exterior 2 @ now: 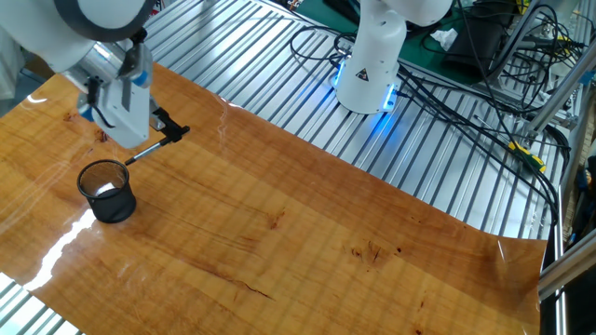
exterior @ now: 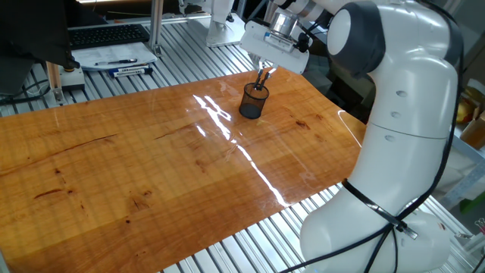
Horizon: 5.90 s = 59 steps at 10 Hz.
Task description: Put the pen into the pen holder
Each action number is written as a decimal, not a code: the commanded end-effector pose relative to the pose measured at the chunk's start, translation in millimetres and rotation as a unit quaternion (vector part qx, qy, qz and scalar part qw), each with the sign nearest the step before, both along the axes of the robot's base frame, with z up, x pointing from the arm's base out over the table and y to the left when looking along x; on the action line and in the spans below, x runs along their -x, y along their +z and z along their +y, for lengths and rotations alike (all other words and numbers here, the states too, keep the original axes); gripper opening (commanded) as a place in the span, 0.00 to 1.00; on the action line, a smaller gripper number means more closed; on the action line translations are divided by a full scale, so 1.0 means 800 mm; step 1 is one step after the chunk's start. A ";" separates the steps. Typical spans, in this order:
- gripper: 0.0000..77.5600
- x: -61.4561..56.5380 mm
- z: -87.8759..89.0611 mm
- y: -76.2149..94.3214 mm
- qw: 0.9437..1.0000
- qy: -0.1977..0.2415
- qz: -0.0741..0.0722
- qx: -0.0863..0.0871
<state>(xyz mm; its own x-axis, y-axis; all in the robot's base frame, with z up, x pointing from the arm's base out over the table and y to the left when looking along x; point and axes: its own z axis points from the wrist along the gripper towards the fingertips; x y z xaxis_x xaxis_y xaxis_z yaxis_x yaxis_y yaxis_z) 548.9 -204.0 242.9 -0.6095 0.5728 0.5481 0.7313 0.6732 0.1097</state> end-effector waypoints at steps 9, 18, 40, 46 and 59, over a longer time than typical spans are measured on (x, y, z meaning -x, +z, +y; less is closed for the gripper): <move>0.01 -0.022 -0.027 -0.007 0.999 -0.024 0.014 0.016; 0.01 -0.022 -0.024 -0.014 0.999 -0.044 0.024 0.021; 0.01 -0.047 -0.043 -0.055 0.999 -0.022 0.022 0.019; 0.01 -0.048 -0.044 -0.053 0.999 -0.023 0.024 0.019; 1.00 -0.048 -0.044 -0.053 0.999 -0.024 0.029 0.022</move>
<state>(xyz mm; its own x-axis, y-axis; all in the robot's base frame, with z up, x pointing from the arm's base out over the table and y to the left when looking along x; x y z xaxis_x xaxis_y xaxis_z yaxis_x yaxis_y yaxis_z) 586.6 -238.8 198.9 -0.5468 0.6237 0.5586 0.7672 0.6404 0.0361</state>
